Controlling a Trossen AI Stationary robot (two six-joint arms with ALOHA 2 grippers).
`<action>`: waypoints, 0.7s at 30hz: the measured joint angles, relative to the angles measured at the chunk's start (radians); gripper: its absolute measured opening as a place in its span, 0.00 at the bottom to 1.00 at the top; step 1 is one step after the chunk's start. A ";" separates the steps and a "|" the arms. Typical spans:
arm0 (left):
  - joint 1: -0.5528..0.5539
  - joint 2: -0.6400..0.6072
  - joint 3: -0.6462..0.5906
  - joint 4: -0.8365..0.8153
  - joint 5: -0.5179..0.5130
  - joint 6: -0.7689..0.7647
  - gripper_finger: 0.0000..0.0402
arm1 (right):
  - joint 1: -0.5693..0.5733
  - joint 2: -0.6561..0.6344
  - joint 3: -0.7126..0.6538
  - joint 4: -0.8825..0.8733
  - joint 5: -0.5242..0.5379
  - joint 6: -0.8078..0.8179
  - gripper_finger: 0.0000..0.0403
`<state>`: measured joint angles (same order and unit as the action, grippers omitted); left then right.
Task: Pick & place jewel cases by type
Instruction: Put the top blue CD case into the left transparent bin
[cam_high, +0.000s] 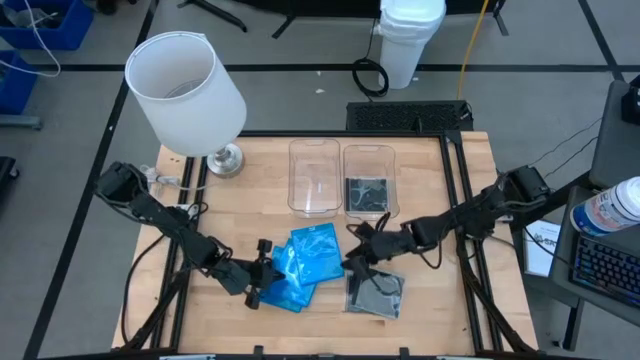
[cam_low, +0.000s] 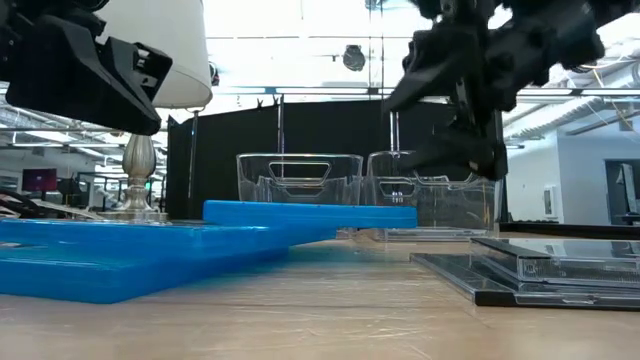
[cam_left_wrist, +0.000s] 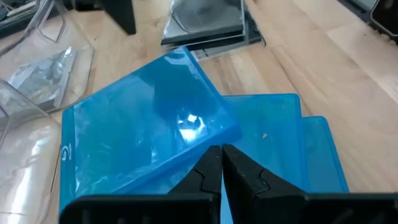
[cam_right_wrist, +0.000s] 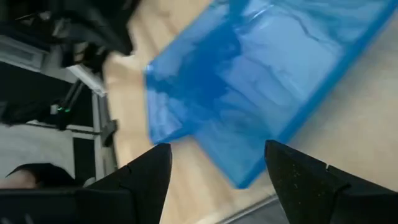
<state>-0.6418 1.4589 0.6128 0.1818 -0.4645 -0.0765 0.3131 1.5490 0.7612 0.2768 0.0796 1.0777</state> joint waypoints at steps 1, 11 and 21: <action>0.000 0.000 0.000 0.001 0.000 -0.001 0.06 | -0.012 -0.001 -0.005 -0.005 -0.014 0.003 0.62; 0.026 0.015 0.000 -0.009 -0.001 -0.029 0.03 | -0.059 0.008 -0.030 -0.029 -0.031 0.016 0.62; 0.055 0.083 0.000 0.029 0.000 -0.010 0.03 | -0.061 0.140 -0.030 0.093 -0.085 0.070 0.62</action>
<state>-0.5873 1.5417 0.6125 0.2112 -0.4648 -0.0868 0.2524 1.6890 0.7311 0.3698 -0.0051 1.1476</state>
